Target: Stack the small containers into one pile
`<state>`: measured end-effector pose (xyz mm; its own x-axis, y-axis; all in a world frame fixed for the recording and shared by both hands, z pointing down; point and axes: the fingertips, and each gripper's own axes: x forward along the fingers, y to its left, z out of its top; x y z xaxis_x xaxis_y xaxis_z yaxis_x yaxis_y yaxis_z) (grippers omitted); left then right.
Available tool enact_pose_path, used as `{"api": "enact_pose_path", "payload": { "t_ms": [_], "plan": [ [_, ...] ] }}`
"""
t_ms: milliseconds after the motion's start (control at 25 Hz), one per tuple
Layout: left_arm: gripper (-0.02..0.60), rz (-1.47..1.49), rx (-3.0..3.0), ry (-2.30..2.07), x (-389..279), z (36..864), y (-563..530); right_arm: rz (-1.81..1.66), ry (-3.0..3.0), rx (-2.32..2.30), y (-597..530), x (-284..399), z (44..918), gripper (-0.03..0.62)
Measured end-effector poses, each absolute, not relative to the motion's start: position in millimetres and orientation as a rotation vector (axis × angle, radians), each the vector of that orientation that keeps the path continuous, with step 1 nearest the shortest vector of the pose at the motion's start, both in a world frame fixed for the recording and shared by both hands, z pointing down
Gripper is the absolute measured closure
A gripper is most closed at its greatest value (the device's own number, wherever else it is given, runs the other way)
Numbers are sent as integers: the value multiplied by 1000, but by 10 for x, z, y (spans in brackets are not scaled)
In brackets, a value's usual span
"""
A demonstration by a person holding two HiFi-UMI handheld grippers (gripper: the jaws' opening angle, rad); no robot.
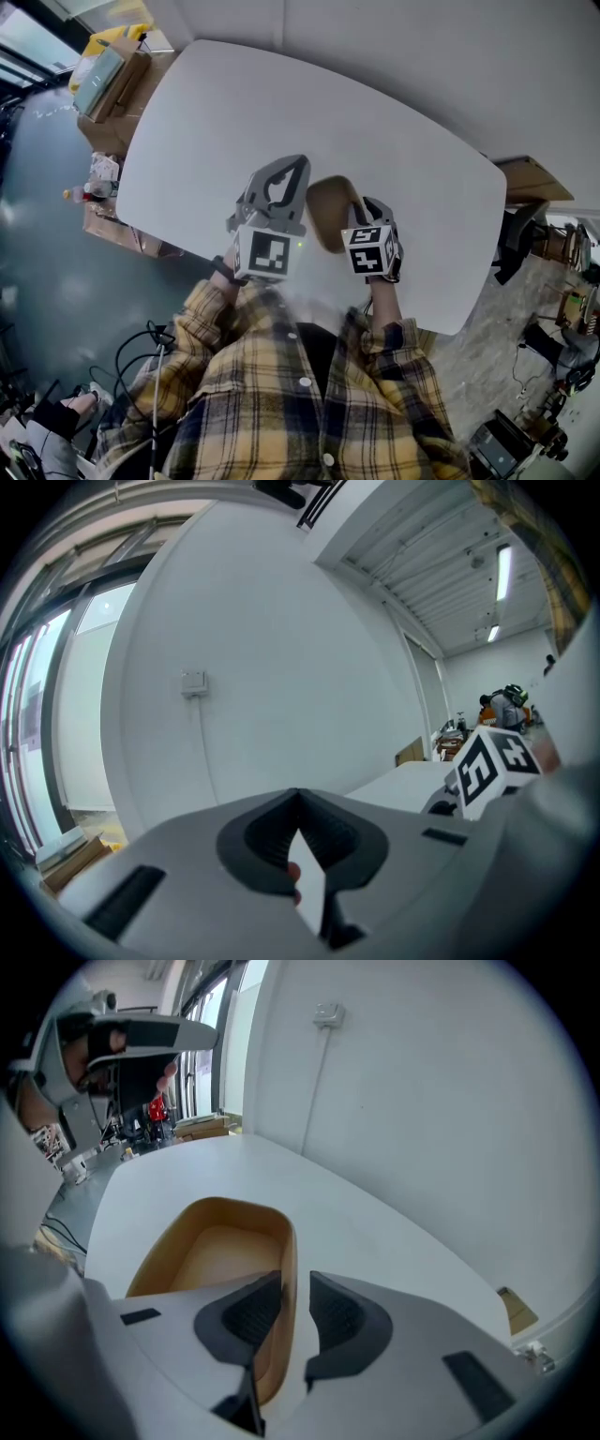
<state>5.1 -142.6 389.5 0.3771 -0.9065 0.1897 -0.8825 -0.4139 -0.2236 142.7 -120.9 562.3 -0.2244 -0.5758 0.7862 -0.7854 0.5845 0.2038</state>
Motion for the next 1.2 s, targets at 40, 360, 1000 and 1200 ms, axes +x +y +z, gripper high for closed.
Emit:
{"api": "enact_pose_path", "payload": {
  "t_ms": [40,360,1000,1200],
  "plan": [
    [563,-431,-2538,1647,65,3885,-1420,308,-1938,1111,-1225,1441,5573,496],
    [564,-373,-2568,1622,162,3765,-1355,559,-2206,1250,-1312,1507,5001,488],
    [564,-181,-2597,1572,286,3227,-1216,239,-2657,1376,-1259,1259,3114,516],
    [563,-143,-2627,1512,373,3055,-1160,126,-2719,1365,-1147,1131,2826,547]
  ]
}}
